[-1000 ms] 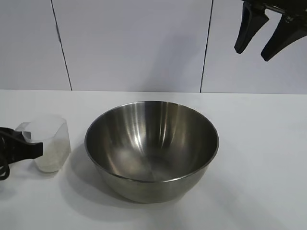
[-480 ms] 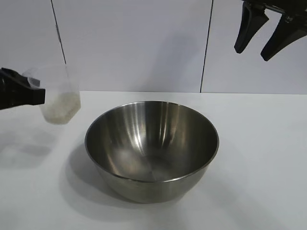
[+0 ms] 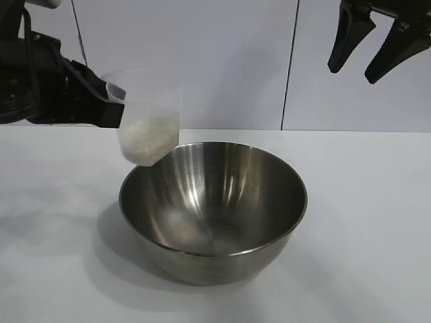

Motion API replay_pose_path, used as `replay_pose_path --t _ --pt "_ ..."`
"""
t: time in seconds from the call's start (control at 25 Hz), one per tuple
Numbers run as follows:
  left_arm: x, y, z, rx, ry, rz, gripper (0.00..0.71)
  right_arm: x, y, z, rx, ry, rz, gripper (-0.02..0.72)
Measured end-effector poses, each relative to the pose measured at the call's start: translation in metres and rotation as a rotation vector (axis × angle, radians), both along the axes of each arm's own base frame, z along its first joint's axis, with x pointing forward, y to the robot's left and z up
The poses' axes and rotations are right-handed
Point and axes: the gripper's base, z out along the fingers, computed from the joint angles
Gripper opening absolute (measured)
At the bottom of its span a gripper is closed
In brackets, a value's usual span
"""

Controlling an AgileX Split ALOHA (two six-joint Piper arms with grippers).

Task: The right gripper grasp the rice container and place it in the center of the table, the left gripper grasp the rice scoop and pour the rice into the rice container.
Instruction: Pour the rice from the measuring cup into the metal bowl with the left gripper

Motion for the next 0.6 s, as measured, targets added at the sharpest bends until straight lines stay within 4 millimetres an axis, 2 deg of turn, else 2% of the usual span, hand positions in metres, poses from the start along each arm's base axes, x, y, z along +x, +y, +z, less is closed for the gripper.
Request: replay_pose_path --t 0.16,0.36,0.6 --pt "0.01 -0.007 0.006 0.043 -0.062 -0.033 0.008 0.0 0.0 0.0 0.0 -0.002 0.0 0.37" --pt "0.023 -0.024 -0.004 0.143 -0.107 -0.097 0.008 0.0 0.0 0.0 0.0 -0.003 -0.001 0.37" --pt "0.023 -0.037 -0.004 0.305 -0.244 -0.204 0.008 0.002 0.0 0.001 0.002 -0.024 -0.006 0.37"
